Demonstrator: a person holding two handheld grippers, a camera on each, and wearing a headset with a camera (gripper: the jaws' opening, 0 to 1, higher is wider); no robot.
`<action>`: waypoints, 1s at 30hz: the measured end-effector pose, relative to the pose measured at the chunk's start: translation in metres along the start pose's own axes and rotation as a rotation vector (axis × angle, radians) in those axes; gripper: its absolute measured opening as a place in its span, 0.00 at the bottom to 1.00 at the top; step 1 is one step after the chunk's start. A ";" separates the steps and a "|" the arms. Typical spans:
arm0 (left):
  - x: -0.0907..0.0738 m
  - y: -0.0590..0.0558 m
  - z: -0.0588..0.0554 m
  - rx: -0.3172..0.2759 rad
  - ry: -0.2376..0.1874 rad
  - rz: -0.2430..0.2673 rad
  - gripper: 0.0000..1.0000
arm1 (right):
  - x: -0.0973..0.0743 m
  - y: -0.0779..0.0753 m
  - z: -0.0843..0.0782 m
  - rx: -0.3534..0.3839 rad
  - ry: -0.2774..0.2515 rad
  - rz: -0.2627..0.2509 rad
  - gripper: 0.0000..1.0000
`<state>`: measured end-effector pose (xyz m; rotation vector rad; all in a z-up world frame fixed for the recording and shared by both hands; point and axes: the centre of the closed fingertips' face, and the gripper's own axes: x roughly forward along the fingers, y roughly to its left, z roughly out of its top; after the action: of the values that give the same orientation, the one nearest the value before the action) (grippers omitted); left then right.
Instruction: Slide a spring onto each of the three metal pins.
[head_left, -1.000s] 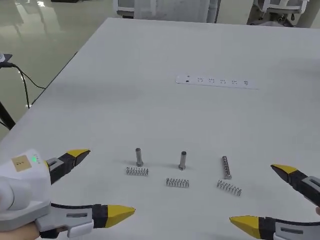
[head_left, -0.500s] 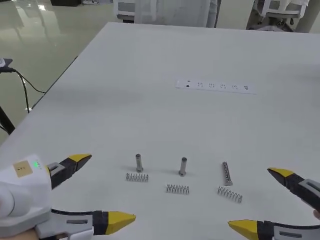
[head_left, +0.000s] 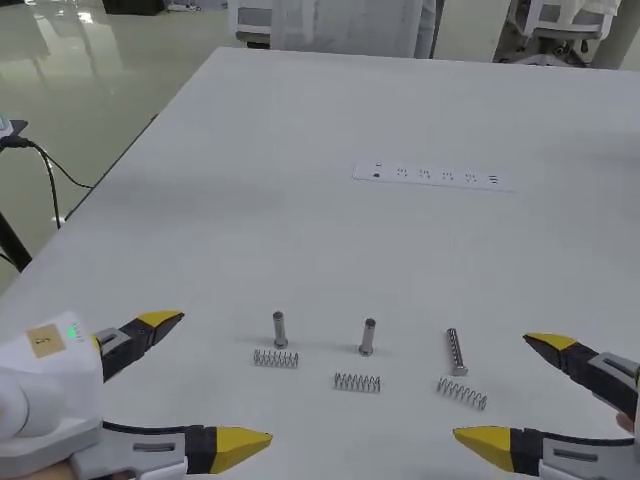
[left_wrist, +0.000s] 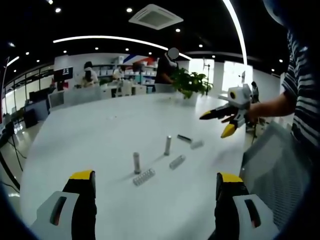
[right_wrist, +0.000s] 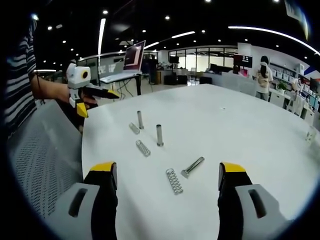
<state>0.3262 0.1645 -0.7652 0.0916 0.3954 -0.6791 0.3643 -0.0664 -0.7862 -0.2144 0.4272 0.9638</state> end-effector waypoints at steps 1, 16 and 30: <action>0.000 0.000 0.000 0.001 0.000 0.000 0.98 | 0.000 0.000 0.001 0.000 0.000 -0.001 0.82; 0.001 0.001 0.001 -0.005 -0.005 0.002 0.98 | 0.009 -0.002 0.010 0.046 0.004 0.025 0.67; -0.002 0.002 -0.003 -0.011 -0.001 0.008 0.98 | 0.025 -0.012 0.016 0.026 0.037 0.022 0.61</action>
<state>0.3246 0.1680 -0.7675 0.0822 0.3974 -0.6690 0.3907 -0.0482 -0.7830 -0.2043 0.4762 0.9765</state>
